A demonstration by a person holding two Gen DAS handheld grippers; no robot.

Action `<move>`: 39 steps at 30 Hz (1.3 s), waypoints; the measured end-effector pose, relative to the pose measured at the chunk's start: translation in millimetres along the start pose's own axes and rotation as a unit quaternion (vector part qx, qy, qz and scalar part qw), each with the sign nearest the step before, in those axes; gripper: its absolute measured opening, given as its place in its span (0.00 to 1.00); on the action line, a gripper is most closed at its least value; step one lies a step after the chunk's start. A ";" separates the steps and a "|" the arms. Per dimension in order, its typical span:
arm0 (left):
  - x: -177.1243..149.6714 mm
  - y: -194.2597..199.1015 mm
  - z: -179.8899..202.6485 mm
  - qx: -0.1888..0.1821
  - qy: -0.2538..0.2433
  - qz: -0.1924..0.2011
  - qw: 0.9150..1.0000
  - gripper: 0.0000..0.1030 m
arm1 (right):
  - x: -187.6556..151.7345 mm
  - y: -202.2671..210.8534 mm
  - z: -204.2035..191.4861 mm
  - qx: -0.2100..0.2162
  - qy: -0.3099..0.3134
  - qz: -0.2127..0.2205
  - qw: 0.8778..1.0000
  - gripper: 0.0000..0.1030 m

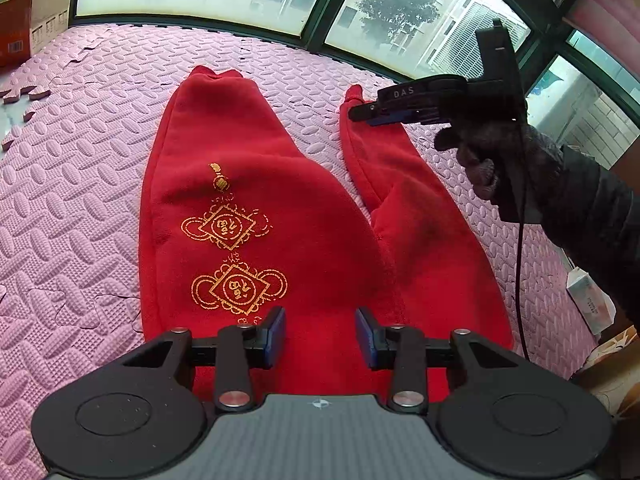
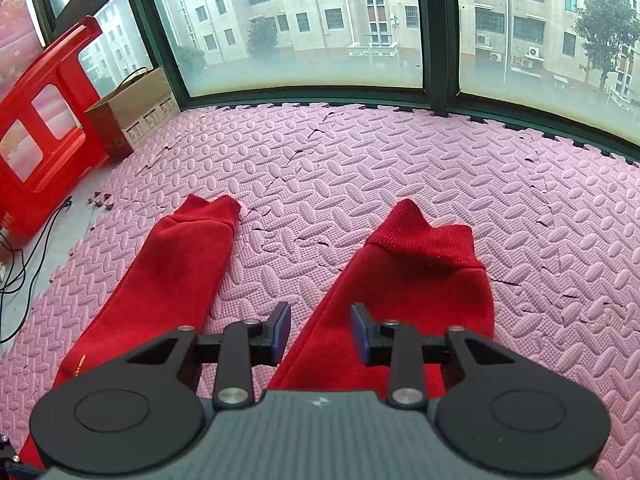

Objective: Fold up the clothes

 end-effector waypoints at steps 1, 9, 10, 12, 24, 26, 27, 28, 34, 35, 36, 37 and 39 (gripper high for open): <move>-0.5 -1.7 0.5 -0.001 -0.002 -0.002 1.000 0.40 | 1.3 -7.0 1.5 -0.001 -0.005 -0.004 1.000 0.25; -4.7 -10.0 -0.9 -0.005 -0.010 -0.017 1.000 0.39 | 10.5 -29.6 6.2 -0.008 -0.017 0.004 1.000 0.00; -5.1 -10.6 -1.0 -0.005 -0.011 -0.017 1.000 0.39 | 17.8 -32.0 6.0 -0.002 -0.022 0.010 1.000 0.00; -5.3 -11.5 -0.9 -0.004 -0.013 -0.018 1.000 0.39 | 30.8 -38.3 6.5 0.011 -0.029 0.013 0.999 0.00; 26.5 -6.5 44.2 -0.044 -0.065 0.031 0.996 0.41 | 34.2 -5.1 62.6 -0.060 -0.010 0.016 0.998 0.18; 35.0 -16.4 55.4 -0.036 -0.080 0.039 0.995 0.41 | 32.0 -4.6 68.9 -0.049 -0.013 0.018 0.999 0.19; 38.4 -22.9 60.8 -0.030 -0.090 0.042 0.995 0.41 | 31.8 -4.5 68.6 -0.041 -0.008 0.017 0.999 0.19; 42.0 -29.4 64.5 -0.027 -0.098 0.043 0.994 0.41 | 32.1 -5.3 64.0 -0.030 0.000 0.016 0.999 0.19; 53.0 -66.7 71.1 -0.023 -0.120 0.021 0.992 0.41 | 30.1 -24.4 31.6 0.007 0.059 -0.007 0.998 0.35; 51.4 -69.5 70.4 -0.020 -0.120 0.016 0.992 0.41 | 29.0 -31.0 28.9 0.000 0.063 -0.014 0.998 0.35; 49.8 -72.3 69.8 -0.018 -0.120 0.011 0.992 0.41 | 27.6 -38.3 27.8 -0.008 0.065 -0.023 0.998 0.34; 49.1 -74.7 69.1 -0.018 -0.121 0.008 0.993 0.40 | 26.4 -44.2 27.2 -0.012 0.063 -0.022 0.998 0.34; 48.6 -78.9 66.5 -0.016 -0.118 0.002 0.993 0.40 | 25.1 -49.6 25.8 -0.019 0.063 -0.007 0.998 0.22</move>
Point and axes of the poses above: each gripper's, at about its wrist camera, not at the fingertips, and y roughly against the way its jaws point, z to its right, x to its top, the point moved 4 cm from there along -y, roughly the way its jaws point, and after that the axes turned 1 degree about y, right-handed, at the moved point
